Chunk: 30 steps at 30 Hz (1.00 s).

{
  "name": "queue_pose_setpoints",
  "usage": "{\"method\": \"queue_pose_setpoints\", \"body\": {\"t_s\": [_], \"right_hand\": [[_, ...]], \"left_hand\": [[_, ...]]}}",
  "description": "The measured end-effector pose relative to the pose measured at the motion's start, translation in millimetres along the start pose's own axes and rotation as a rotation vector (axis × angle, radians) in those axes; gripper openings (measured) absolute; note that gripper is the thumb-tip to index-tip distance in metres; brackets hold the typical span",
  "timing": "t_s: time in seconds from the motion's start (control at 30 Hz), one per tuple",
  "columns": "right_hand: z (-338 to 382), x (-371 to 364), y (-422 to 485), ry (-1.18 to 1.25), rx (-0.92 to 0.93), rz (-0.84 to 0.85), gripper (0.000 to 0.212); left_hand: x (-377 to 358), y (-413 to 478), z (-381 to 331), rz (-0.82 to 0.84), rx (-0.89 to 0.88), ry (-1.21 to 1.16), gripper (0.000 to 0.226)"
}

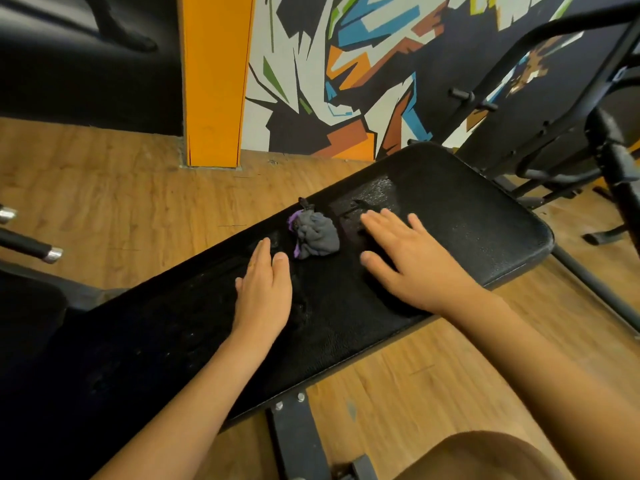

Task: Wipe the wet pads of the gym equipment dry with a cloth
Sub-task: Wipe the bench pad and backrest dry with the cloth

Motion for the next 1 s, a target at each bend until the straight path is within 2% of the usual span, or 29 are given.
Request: {"method": "queue_pose_setpoints", "body": {"t_s": [0.1, 0.2, 0.33, 0.43, 0.57, 0.73, 1.0], "right_hand": [[-61, 31, -30, -0.149, -0.155, -0.072, 0.071], [-97, 45, -38, -0.255, -0.26, -0.005, 0.074], [-101, 36, -21, -0.303, -0.245, 0.124, 0.088], [-107, 42, 0, -0.284, -0.222, 0.152, 0.078], [-111, 45, 17, -0.291, -0.19, 0.097, 0.078], [-111, 43, 16, -0.301, -0.2, 0.095, 0.079], [-109, 42, 14, -0.316, -0.195, 0.068, 0.072]], "left_hand": [[-10, 23, -23, 0.033, -0.043, -0.012, 0.061], [-23, 44, -34, 0.071, -0.074, 0.072, 0.067], [-35, 55, -39, 0.133, -0.078, 0.223, 0.072], [-39, 61, -46, 0.113, -0.068, 0.248, 0.067], [-44, 66, -55, 0.08, -0.08, 0.255, 0.063], [-56, 55, -69, -0.002, -0.11, 0.338, 0.069], [-62, 100, -73, 0.035, -0.199, 0.293, 0.057]]}}
Point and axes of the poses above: each hand's wrist, its own y-axis towards the middle knuckle, its own x-axis out of the back of the hand, z = x × y, the point moved 6 cm from there along y, towards the middle knuckle, and after that the axes turned 1 degree about -y, right-handed, at the moved point
